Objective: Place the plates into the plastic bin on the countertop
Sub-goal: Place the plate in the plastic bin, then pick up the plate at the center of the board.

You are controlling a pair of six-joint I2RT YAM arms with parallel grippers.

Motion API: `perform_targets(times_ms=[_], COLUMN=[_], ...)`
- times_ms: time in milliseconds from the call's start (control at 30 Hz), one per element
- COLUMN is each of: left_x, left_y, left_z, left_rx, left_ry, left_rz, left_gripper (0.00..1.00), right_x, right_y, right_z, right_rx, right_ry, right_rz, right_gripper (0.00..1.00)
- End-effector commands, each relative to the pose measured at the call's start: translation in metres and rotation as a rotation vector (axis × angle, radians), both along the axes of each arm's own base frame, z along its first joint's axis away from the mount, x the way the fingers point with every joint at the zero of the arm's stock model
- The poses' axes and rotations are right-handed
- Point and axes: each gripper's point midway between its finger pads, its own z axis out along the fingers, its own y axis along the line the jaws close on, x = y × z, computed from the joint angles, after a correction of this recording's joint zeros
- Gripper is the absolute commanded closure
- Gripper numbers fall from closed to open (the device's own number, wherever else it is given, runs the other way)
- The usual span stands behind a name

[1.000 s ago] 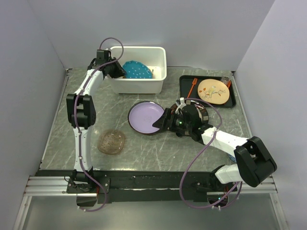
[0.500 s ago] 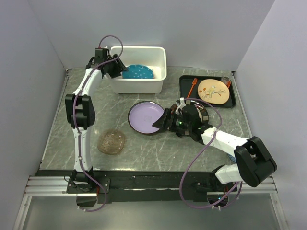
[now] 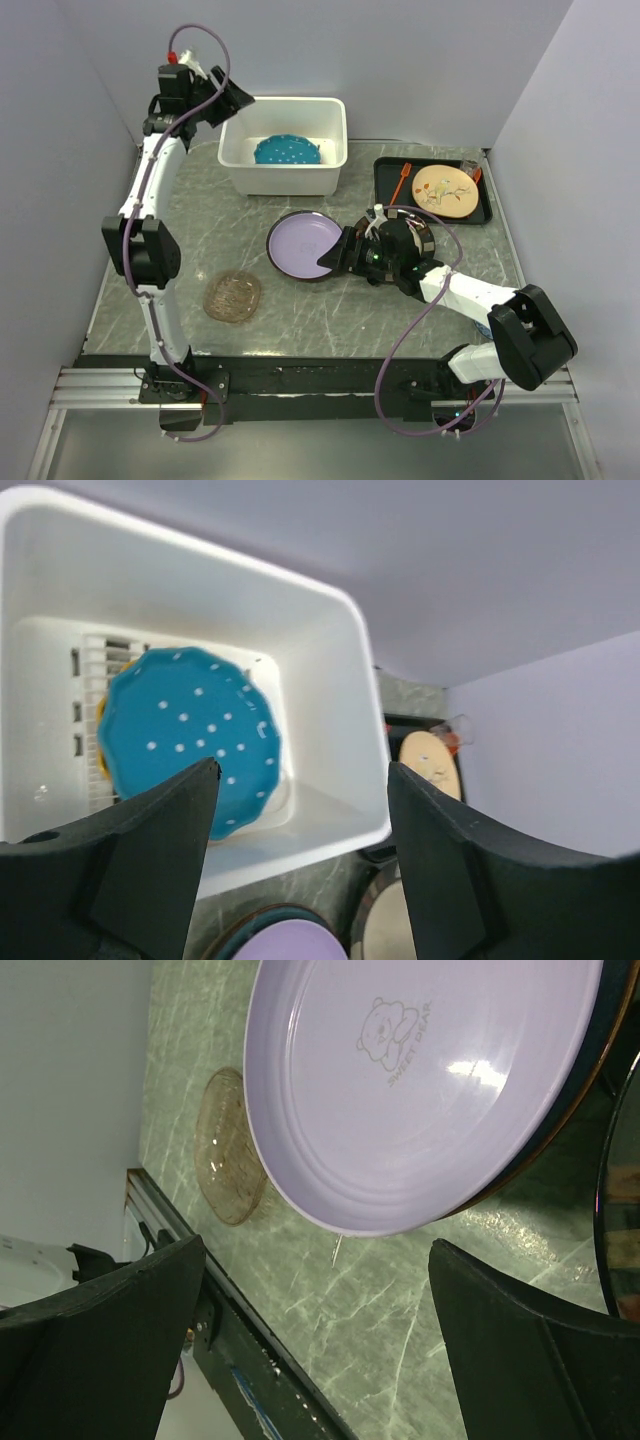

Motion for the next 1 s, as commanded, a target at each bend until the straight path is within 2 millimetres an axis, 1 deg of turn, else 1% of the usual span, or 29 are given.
perform_targets(times_ms=[0,33,100,133,167,200,233,267,300,333,367,400,433,467,500,533,567,600,633,700,733,767,800,833,867,900,933,967], left_x=[-0.027,-0.036,-0.046,-0.055,-0.058,-0.062,-0.072,-0.075,-0.086,-0.091,-0.095,-0.107,-0.112,-0.117,-0.127,-0.132,-0.137,-0.147,-0.151,-0.162,-0.167,-0.171,-0.178,-0.183,-0.187,-0.193,-0.197,-0.200], left_y=[-0.012,-0.013,-0.016,-0.016,-0.013,-0.012,-0.010,-0.009,-0.009,-0.009,-0.008,-0.009,-0.009,-0.008,-0.009,-0.010,-0.011,-0.014,-0.016,-0.019,-0.020,-0.023,-0.025,-0.026,-0.028,-0.031,-0.032,-0.032], left_z=[0.066,0.078,0.082,0.093,0.085,0.086,0.094,0.082,0.090,0.087,0.073,0.079,0.064,0.062,0.063,0.049,0.046,0.046,0.032,0.024,0.008,0.002,0.000,-0.015,-0.024,-0.028,-0.042,-0.049], left_rx=[-0.062,-0.066,-0.071,-0.067,-0.048,-0.040,-0.033,-0.020,-0.016,-0.013,-0.003,-0.001,0.009,0.015,0.018,0.027,0.029,0.027,0.035,0.044,0.040,0.031,0.024,0.011,0.007,0.008,0.011,0.018], left_ry=[-0.128,-0.150,-0.154,-0.174,-0.158,-0.159,-0.172,-0.146,-0.165,-0.160,-0.131,-0.148,-0.120,-0.115,-0.114,-0.085,-0.078,-0.076,-0.047,-0.024,0.016,0.032,0.036,0.070,0.092,0.102,0.135,0.154], left_rz=[-0.081,-0.091,-0.114,-0.119,-0.107,-0.100,-0.099,-0.097,-0.099,-0.103,-0.104,-0.114,-0.120,-0.118,-0.125,-0.135,-0.142,-0.163,-0.173,-0.189,-0.195,-0.209,-0.220,-0.227,-0.237,-0.246,-0.247,-0.245], left_gripper=[0.27,0.27,0.27,0.27,0.27,0.27,0.27,0.27,0.28,0.28,0.28,0.28,0.28,0.29,0.29,0.29,0.29,0.30,0.30,0.30,0.30,0.30,0.31,0.31,0.32,0.33,0.33,0.33], right_x=[0.000,0.001,0.002,0.003,0.004,0.004,0.004,0.005,0.006,0.007,0.008,0.009,0.010,0.010,0.010,0.010,0.011,0.011,0.011,0.012,0.013,0.014,0.015,0.016,0.017,0.017,0.018,0.019], right_y=[0.002,0.002,0.001,0.000,0.000,0.000,-0.001,-0.001,-0.001,-0.003,-0.004,-0.004,-0.006,-0.006,-0.006,-0.006,-0.006,-0.005,-0.004,-0.003,-0.002,-0.002,-0.001,-0.001,0.000,0.000,0.001,0.001], right_z=[0.010,0.012,0.016,0.017,0.019,0.020,0.020,0.022,0.023,0.020,0.021,0.020,0.017,0.017,0.016,0.016,0.016,0.014,0.014,0.009,0.008,0.008,0.005,0.006,0.005,0.005,0.006,0.006], right_rx=[0.012,0.011,0.007,0.000,-0.006,-0.010,-0.021,-0.022,-0.025,-0.042,-0.048,-0.055,-0.071,-0.074,-0.075,-0.075,-0.075,-0.073,-0.070,-0.073,-0.075,-0.075,-0.078,-0.079,-0.080,-0.078,-0.077,-0.079], right_ry=[-0.034,-0.040,-0.047,-0.054,-0.055,-0.059,-0.060,-0.067,-0.068,-0.067,-0.068,-0.067,-0.061,-0.060,-0.058,-0.058,-0.058,-0.054,-0.055,-0.044,-0.040,-0.035,-0.027,-0.027,-0.025,-0.024,-0.029,-0.029], right_rz=[0.003,0.002,0.001,-0.001,-0.003,-0.004,-0.004,-0.003,-0.005,-0.013,-0.017,-0.019,-0.023,-0.024,-0.026,-0.024,-0.027,-0.026,-0.024,-0.020,-0.018,-0.021,-0.020,-0.023,-0.025,-0.024,-0.024,-0.024], right_gripper=[0.00,0.00,0.00,0.00,0.00,0.00,0.00,0.00,0.00,0.00,0.00,0.00,0.00,0.00,0.01,0.01,0.01,0.01,0.01,0.01,0.01,0.02,0.02,0.02,0.02,0.02,0.03,0.03])
